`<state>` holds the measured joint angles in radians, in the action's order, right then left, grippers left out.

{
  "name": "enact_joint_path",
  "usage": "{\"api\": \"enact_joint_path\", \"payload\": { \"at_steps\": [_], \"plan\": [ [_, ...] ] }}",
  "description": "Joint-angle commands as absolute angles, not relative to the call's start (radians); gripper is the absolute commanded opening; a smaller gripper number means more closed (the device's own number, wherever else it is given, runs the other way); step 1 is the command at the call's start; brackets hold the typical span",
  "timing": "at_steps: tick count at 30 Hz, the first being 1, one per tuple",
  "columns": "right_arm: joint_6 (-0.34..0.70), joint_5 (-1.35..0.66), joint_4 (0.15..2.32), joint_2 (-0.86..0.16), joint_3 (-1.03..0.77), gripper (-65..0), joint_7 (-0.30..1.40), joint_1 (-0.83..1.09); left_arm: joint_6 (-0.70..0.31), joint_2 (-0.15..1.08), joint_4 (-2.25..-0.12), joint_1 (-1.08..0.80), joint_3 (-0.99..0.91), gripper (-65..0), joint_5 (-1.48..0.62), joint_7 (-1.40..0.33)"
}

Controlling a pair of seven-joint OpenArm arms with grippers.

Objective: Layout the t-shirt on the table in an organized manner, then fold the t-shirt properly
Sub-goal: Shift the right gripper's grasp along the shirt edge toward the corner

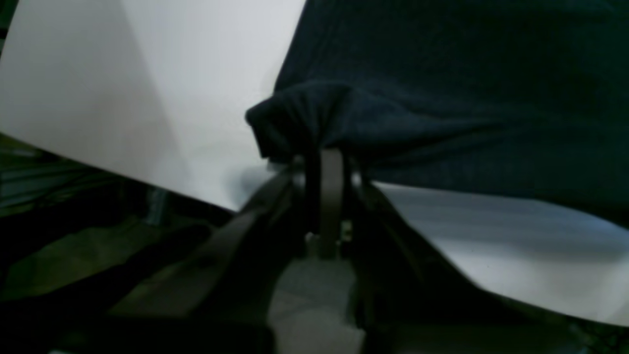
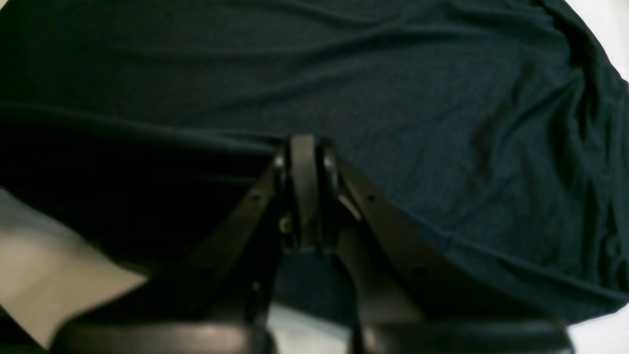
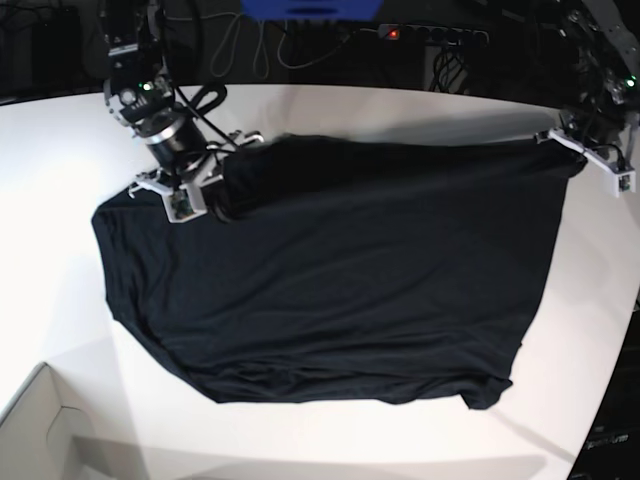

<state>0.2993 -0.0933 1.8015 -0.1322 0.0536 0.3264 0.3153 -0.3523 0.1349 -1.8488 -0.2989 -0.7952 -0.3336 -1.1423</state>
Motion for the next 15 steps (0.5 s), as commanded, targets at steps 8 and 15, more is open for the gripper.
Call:
{"api": "enact_joint_path", "payload": {
  "at_steps": [8, 15],
  "plan": [
    [0.298, -0.101, 1.776, -0.134, 0.050, -65.0, 0.300, 0.249, -0.349, 0.166, -1.774, -0.272, -0.794, -65.0, -0.328, -1.132],
    [0.298, -0.101, 1.776, -0.134, 0.099, -65.0, 0.300, 0.245, -0.348, 0.162, -1.767, -0.228, -0.794, -65.0, -0.325, -1.132]
  ]
}}
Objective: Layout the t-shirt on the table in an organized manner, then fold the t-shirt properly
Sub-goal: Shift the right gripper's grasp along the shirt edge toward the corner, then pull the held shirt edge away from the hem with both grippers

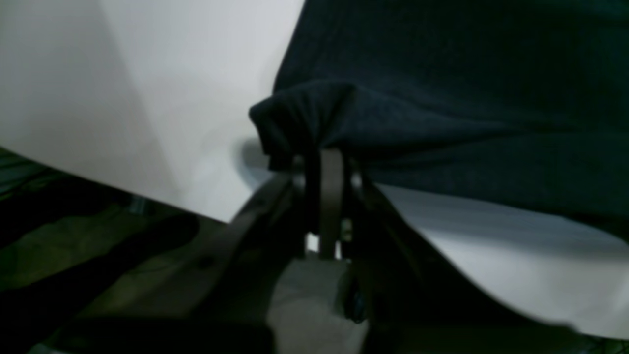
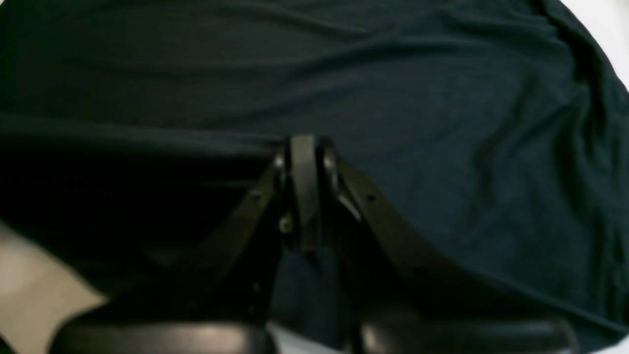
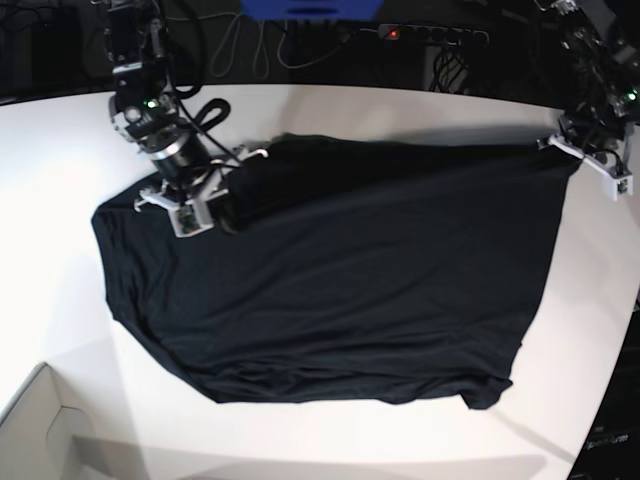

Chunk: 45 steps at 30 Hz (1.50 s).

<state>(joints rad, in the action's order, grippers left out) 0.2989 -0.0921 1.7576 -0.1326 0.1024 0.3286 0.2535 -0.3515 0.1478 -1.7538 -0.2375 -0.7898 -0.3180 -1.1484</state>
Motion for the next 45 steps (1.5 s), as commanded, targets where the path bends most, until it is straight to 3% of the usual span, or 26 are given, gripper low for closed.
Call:
{"api": "enact_joint_path", "payload": {
  "at_steps": [1, 19, 23, 27, 33, 39, 45],
  "plan": [
    [0.298, -0.101, 1.776, -0.134, 0.113, -65.0, 0.300, 0.245, -0.348, 0.162, -1.767, -0.217, -0.794, -65.0, -0.325, -1.132],
    [0.298, -0.099, 1.735, -0.139, 0.153, -65.0, 0.300, 0.251, -0.346, 0.189, -1.609, -0.143, -0.792, -63.7, -0.325, -1.132],
    [0.298, -0.099, 1.738, -0.148, 0.113, -65.0, 0.300, 0.274, -0.346, 0.191, -1.610, -0.147, -0.792, -53.6, -0.325, -1.132],
    [0.298, -0.099, 1.744, -0.148, 0.065, -57.3, 0.300, 0.303, -0.346, 0.189, -1.620, -0.170, -0.792, -42.4, -0.329, -1.132],
    [0.298, -0.104, 1.776, -0.147, 0.012, -48.4, 0.292, 0.354, -0.348, 0.183, -1.620, -0.180, -0.799, -30.8, -0.326, -1.132],
    [0.298, -0.105, 1.813, -0.143, 0.012, -47.6, 0.297, 0.369, -0.348, 0.182, -1.620, -0.197, -0.799, -19.2, -0.326, -1.124],
    [0.298, -0.107, 1.814, -0.142, 0.013, -47.3, 0.292, 0.375, -0.348, 0.182, -1.606, -0.196, -0.802, -13.9, -0.329, -1.121]
  ]
}}
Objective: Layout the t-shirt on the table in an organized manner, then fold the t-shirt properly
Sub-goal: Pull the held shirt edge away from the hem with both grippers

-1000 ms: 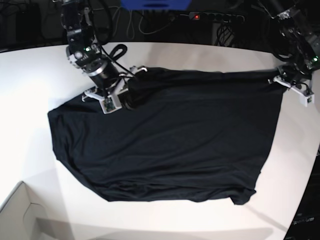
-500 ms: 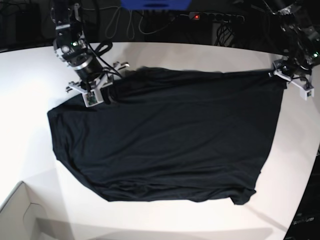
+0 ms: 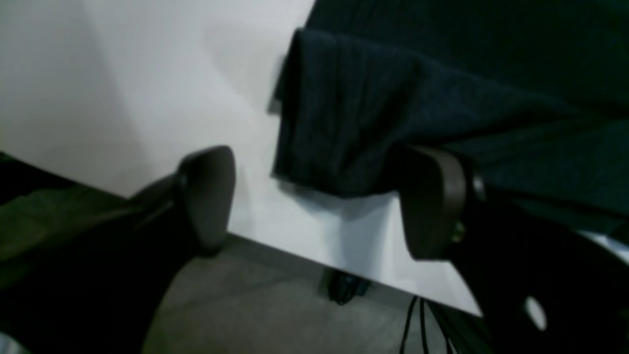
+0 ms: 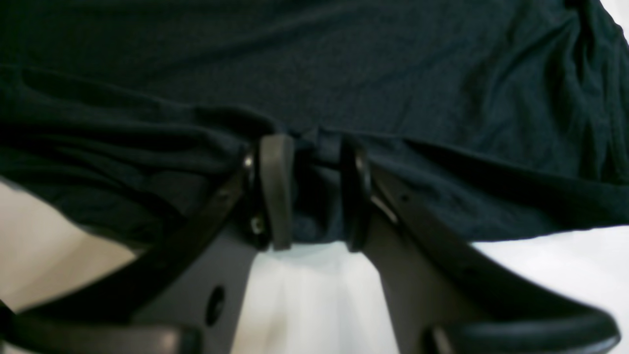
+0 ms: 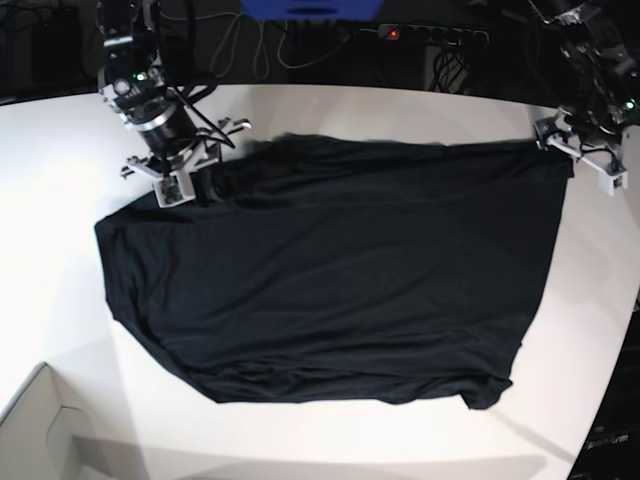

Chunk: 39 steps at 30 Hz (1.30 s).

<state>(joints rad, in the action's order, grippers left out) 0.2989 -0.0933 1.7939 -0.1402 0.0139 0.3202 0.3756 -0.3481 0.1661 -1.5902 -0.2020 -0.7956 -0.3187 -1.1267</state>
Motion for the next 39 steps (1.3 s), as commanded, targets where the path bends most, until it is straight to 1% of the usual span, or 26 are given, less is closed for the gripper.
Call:
{"api": "enact_joint_path", "payload": {
  "at_steps": [1, 5, 9, 11, 15, 21, 23, 26, 28, 29, 31, 35, 39],
  "plan": [
    [0.298, -0.107, 1.822, -0.142, 0.015, -46.5, 0.294, 0.375, -0.348, 0.180, -1.604, -0.194, -0.797, -13.8, -0.329, -1.119],
    [0.298, -0.107, 1.865, -0.140, 0.019, -39.6, 0.294, 0.401, -0.348, 0.157, -1.604, -0.193, -0.794, -13.7, -0.329, -1.119],
    [0.298, -0.104, 1.899, -0.130, 0.042, -34.4, 0.297, 0.429, -0.348, 0.145, -1.604, -0.193, -0.792, -14.0, -0.326, -1.119],
    [0.298, -0.104, 1.896, -0.128, 0.058, -32.5, 0.294, 0.443, -0.348, 0.145, -1.592, -0.193, -0.792, -16.6, -0.331, -1.119],
    [0.298, -0.101, 1.885, -0.128, 0.111, -31.3, 0.298, 0.446, -0.348, 0.145, -1.524, -0.186, -0.794, -27.6, -0.334, -1.110],
    [0.298, -0.101, 1.836, -0.128, 0.151, -31.0, 0.294, 0.435, -0.349, 0.145, -1.452, -0.171, -0.794, -42.6, -0.334, -1.038],
    [0.298, -0.101, 1.811, -0.128, 0.154, -31.0, 0.292, 0.417, -0.349, 0.145, -1.426, -0.168, -0.794, -49.9, -0.334, -1.032],
    [0.298, -0.101, 1.767, -0.128, 0.157, -31.0, 0.292, 0.403, -0.349, 0.145, -1.400, -0.153, -0.792, -65.0, -0.334, -1.032],
    [0.298, -0.101, 1.748, -0.128, 0.157, -31.0, 0.292, 0.395, -0.349, 0.145, -1.374, -0.145, -0.792, -65.0, -0.332, -1.038],
    [0.298, -0.101, 1.745, -0.128, 0.157, -31.0, 0.292, 0.386, -0.349, 0.145, -1.363, -0.142, -0.792, -63.5, -0.334, -1.036],
    [0.298, -0.101, 1.741, -0.128, 0.168, -31.0, 0.292, 0.375, -0.349, 0.147, -1.349, -0.140, -0.792, -64.9, -0.334, -1.032],
    [0.297, -0.101, 1.736, -0.128, 0.186, -31.0, 0.292, 0.372, -0.349, 0.147, -1.349, -0.140, -0.792, -64.9, -0.334, -1.033],
    [0.297, -0.101, 1.687, -0.127, 0.186, -31.0, 0.292, 0.344, -0.349, 0.147, -1.351, -0.145, -0.792, -64.9, -0.334, -1.038]
  ]
}}
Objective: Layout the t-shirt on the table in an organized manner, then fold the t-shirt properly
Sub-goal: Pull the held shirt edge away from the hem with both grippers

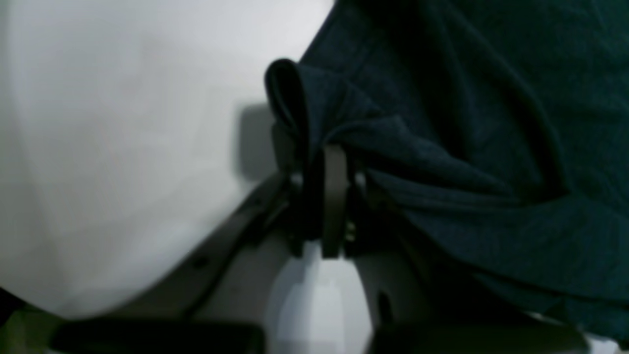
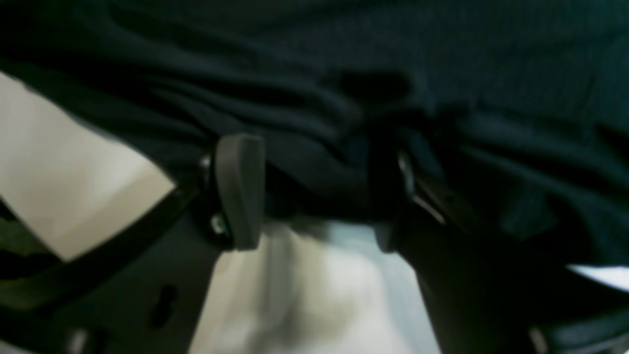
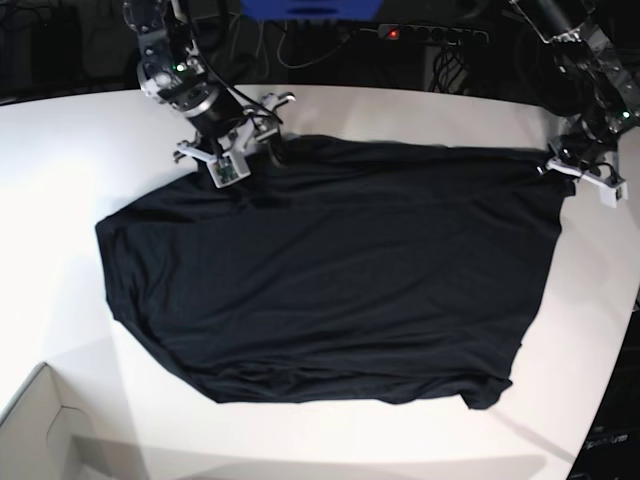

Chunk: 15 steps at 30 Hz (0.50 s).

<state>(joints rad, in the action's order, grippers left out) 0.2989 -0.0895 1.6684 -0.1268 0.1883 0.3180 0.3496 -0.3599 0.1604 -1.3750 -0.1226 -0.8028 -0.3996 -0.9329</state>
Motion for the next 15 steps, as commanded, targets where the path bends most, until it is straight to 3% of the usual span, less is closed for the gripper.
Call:
{"api": "enact_joint_path", "payload": {
  "at_steps": [1, 7, 10, 13, 15],
  "plan": [
    [0.297, -0.101, 1.673, -0.127, 0.186, -31.0, 0.292, 0.340, -0.349, 0.150, -1.351, -0.147, -0.792, -64.9, -0.334, -1.038],
    [0.297, -0.101, 1.658, -0.127, 0.186, -34.1, 0.291, 0.344, -0.349, 0.154, -1.353, -0.153, -0.797, -64.9, -0.335, -1.040],
    [0.298, -0.101, 1.667, -0.128, 0.186, -46.0, 0.291, 0.355, -0.351, 0.154, -1.353, -0.153, -0.800, -64.9, -0.335, -1.041],
    [0.298, -0.101, 1.685, -0.131, 0.186, -64.0, 0.292, 0.383, -0.395, 0.156, -1.353, -0.160, -0.800, -64.9, -0.335, -1.041],
    [0.298, -0.101, 1.710, -0.131, 0.183, -65.0, 0.292, 0.410, -0.435, 0.157, -1.353, -0.166, -0.800, -64.9, -0.334, -1.041]
  ]
}}
